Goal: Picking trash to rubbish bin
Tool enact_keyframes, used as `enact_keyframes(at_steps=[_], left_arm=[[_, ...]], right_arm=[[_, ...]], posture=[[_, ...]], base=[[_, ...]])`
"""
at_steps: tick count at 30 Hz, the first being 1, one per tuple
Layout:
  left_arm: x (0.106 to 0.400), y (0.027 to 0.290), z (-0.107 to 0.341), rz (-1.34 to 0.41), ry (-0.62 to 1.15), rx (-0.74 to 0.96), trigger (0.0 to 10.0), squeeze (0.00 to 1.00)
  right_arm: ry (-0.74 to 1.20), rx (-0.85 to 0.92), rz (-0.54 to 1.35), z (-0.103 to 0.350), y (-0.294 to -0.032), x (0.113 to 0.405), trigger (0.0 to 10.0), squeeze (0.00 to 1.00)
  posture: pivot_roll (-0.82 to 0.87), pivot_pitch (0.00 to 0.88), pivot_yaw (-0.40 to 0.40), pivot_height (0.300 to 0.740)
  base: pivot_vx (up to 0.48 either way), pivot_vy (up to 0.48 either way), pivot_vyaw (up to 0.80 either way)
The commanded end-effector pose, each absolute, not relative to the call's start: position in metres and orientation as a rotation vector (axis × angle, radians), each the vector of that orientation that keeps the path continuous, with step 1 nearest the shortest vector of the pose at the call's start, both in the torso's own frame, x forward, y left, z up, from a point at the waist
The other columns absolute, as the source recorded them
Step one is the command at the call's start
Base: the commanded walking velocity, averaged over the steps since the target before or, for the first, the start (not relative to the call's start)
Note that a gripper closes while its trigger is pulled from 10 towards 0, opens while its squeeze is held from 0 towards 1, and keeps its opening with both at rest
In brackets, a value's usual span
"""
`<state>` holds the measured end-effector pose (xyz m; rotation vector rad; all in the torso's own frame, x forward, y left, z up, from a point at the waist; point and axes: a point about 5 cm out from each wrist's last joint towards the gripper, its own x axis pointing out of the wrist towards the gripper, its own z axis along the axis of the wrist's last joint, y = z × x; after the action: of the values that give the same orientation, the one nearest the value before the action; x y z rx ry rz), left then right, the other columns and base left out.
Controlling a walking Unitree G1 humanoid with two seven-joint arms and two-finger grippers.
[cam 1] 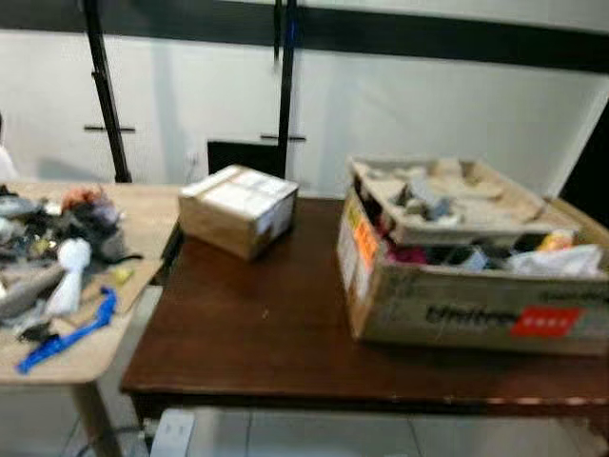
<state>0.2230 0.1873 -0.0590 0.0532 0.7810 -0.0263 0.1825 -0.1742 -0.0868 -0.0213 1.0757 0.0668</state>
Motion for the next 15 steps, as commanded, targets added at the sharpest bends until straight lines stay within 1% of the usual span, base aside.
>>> enact_keyframes(at_steps=[1,15], left_arm=[[0.2195,0.1844,-0.0617,-0.04,0.795,0.058,10.0,0.0],[0.223,0.1857,-0.0596,-0.052,0.791,0.076,10.0,0.0]], right_arm=[[1.079,-0.034,0.057,-0.0866,-0.1799,0.1818,10.0,0.0],[1.063,-0.042,0.066,-0.0845,-0.1781,0.1864,10.0,0.0]], posture=[[0.03,0.0,-0.025,0.74],[0.02,0.0,-0.01,0.74]], base=[[0.0,-0.48,0.0],[0.0,-0.48,0.0]])
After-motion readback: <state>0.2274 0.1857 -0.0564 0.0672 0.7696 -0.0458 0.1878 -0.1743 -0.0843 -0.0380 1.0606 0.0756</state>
